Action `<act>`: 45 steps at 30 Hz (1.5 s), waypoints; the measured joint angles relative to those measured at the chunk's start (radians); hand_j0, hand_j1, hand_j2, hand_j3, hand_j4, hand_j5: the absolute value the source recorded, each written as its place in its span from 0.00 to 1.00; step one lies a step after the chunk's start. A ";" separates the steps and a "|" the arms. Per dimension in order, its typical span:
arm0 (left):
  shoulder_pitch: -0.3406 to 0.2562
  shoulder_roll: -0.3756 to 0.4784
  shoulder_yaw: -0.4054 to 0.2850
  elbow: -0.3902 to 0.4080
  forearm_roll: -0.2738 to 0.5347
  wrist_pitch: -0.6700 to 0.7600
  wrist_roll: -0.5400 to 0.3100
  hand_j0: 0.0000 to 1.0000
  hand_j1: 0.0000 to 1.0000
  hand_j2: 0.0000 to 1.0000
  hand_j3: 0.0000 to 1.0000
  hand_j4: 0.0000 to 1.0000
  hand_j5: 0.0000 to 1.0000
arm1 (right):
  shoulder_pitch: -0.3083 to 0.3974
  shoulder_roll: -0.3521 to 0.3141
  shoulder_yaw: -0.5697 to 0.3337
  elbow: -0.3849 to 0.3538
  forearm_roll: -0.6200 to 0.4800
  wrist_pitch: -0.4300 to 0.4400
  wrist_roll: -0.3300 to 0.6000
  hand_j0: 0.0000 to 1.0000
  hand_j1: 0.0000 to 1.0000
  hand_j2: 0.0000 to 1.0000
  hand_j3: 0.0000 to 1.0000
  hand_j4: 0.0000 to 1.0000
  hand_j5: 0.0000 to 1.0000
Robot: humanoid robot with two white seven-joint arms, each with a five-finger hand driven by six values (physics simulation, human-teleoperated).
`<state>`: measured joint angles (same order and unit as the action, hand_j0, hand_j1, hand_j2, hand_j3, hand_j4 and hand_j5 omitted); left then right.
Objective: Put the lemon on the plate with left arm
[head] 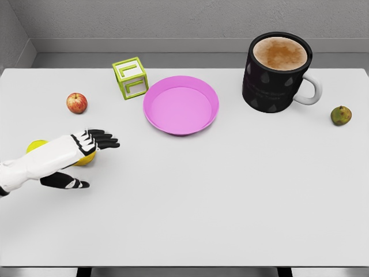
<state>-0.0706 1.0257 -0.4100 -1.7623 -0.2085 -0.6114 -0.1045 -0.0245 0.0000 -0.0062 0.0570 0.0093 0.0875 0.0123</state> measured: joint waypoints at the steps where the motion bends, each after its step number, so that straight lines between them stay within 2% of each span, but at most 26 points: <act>1: 0.000 0.000 0.001 0.000 -0.001 0.000 0.000 1.00 1.00 1.00 1.00 1.00 1.00 | 0.002 0.000 0.000 0.000 0.000 0.000 0.000 1.00 1.00 1.00 1.00 1.00 1.00; 7: 0.005 -0.004 0.007 0.000 -0.004 0.000 0.000 1.00 1.00 1.00 1.00 1.00 1.00 | 0.002 0.000 0.000 0.001 0.000 0.000 0.000 1.00 1.00 1.00 1.00 1.00 1.00; 10: 0.037 -0.010 0.019 0.000 -0.020 0.000 0.000 1.00 1.00 1.00 1.00 1.00 1.00 | 0.002 0.000 0.001 0.001 0.000 0.000 0.000 1.00 1.00 1.00 1.00 1.00 1.00; 12: 0.038 -0.023 0.034 0.000 -0.028 0.000 0.006 1.00 1.00 1.00 1.00 1.00 1.00 | 0.002 0.000 0.001 0.001 0.000 0.000 0.000 1.00 1.00 1.00 1.00 1.00 1.00; 16: 0.060 -0.063 0.068 0.000 -0.042 0.000 0.101 1.00 1.00 1.00 1.00 1.00 1.00 | 0.002 0.000 0.000 0.001 0.000 0.000 0.000 1.00 1.00 1.00 1.00 1.00 1.00; 18: 0.080 -0.078 0.095 0.000 -0.075 0.000 0.137 1.00 1.00 1.00 1.00 1.00 1.00 | 0.002 0.000 0.000 0.001 0.000 0.000 0.000 1.00 1.00 1.00 1.00 1.00 1.00; 22: 0.089 -0.103 0.117 0.000 -0.129 0.001 0.165 1.00 1.00 1.00 1.00 1.00 1.00 | 0.002 0.000 0.001 0.001 0.000 0.000 0.000 1.00 1.00 1.00 1.00 1.00 1.00; 26: 0.103 -0.112 0.123 0.000 -0.149 0.001 0.169 1.00 1.00 1.00 1.00 1.00 1.00 | 0.002 0.000 0.001 0.001 0.000 0.000 0.000 1.00 1.00 1.00 1.00 1.00 1.00; 30: 0.103 -0.116 0.124 0.000 -0.168 0.003 0.137 1.00 1.00 1.00 1.00 1.00 1.00 | 0.002 0.000 0.001 0.001 0.000 0.000 0.000 1.00 1.00 1.00 1.00 1.00 1.00; 37: 0.068 -0.120 0.129 0.004 -0.220 0.116 0.036 1.00 1.00 1.00 1.00 1.00 1.00 | 0.002 0.000 0.001 0.001 0.000 0.000 0.000 1.00 1.00 1.00 1.00 1.00 1.00; 40: 0.061 -0.121 0.131 0.005 -0.220 0.167 -0.025 1.00 1.00 1.00 1.00 1.00 1.00 | 0.002 0.000 0.001 0.001 0.000 0.000 0.000 1.00 1.00 1.00 1.00 1.00 1.00; 45: 0.057 -0.122 0.131 0.004 -0.204 0.190 -0.057 1.00 1.00 1.00 1.00 1.00 1.00 | 0.002 0.000 0.000 0.001 0.000 0.000 0.000 1.00 1.00 1.00 1.00 1.00 1.00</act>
<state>-0.0138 0.9041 -0.2786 -1.7587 -0.4121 -0.4217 -0.1619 -0.0230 0.0001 -0.0058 0.0580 0.0091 0.0875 0.0122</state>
